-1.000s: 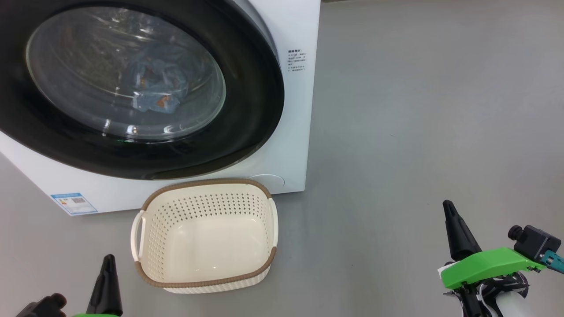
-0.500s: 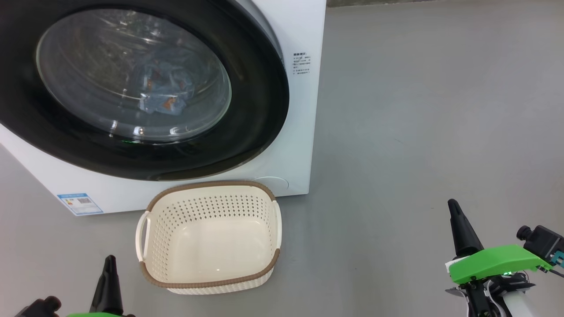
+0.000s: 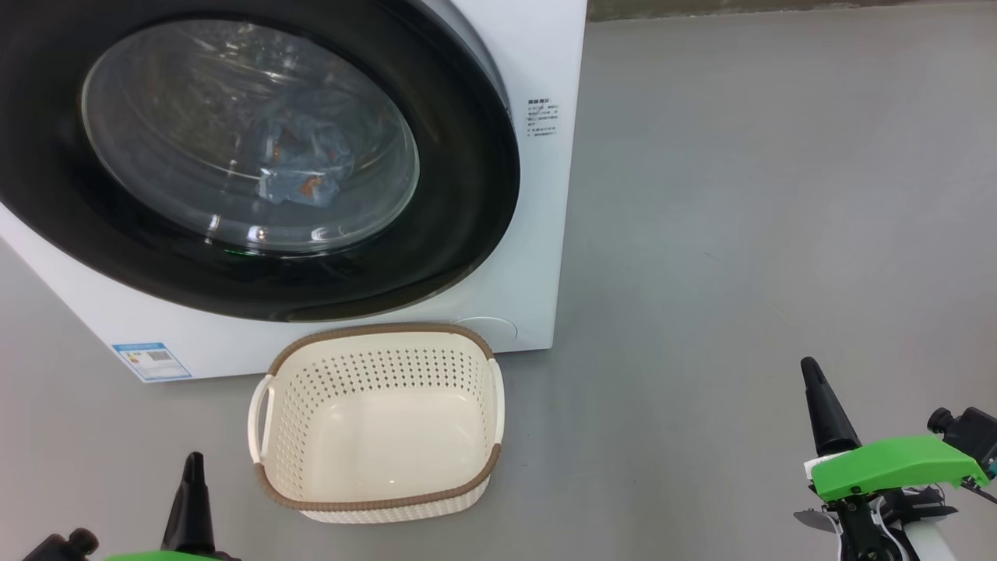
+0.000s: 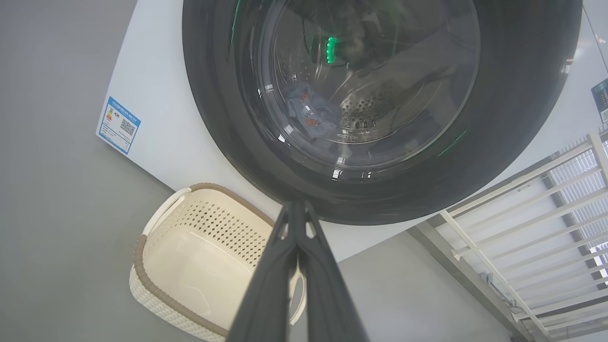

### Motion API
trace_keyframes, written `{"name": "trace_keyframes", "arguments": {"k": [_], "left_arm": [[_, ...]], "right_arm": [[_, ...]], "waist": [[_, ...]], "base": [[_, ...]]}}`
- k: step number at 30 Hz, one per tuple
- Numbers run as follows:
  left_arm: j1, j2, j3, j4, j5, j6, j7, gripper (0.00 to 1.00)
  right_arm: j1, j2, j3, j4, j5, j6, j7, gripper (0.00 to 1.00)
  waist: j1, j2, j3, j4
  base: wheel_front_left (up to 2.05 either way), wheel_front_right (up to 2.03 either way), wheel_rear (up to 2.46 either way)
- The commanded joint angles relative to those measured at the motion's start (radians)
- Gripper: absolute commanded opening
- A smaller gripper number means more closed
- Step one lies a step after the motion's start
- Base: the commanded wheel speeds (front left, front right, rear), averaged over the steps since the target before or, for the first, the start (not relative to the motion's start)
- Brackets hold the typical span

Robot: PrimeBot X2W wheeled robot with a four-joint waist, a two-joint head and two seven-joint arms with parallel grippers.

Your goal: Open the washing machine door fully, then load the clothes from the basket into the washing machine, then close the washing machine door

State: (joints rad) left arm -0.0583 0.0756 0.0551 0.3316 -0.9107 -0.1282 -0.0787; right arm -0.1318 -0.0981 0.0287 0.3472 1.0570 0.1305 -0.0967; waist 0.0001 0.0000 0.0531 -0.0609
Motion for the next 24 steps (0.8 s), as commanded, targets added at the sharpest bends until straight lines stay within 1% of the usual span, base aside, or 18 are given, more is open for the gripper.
{"name": "trace_keyframes", "arguments": {"k": [1, 24], "left_arm": [[-0.035, 0.009, 0.022, -0.031, -0.033, -0.001, 0.006, 0.0], [-0.043, -0.004, 0.036, -0.048, -0.273, -0.001, 0.074, 0.0]], "right_arm": [[-0.012, -0.008, 0.0, -0.031, 0.025, 0.0, 0.007, 0.0], [0.0, 0.004, -0.04, -0.056, 0.225, 0.0, 0.071, 0.0]], "waist": [[-0.0001, 0.0, -0.002, 0.002], [-0.0001, 0.0, -0.02, 0.023]], "base": [[0.0, 0.0, 0.0], [0.0, 0.0, 0.0]]}}
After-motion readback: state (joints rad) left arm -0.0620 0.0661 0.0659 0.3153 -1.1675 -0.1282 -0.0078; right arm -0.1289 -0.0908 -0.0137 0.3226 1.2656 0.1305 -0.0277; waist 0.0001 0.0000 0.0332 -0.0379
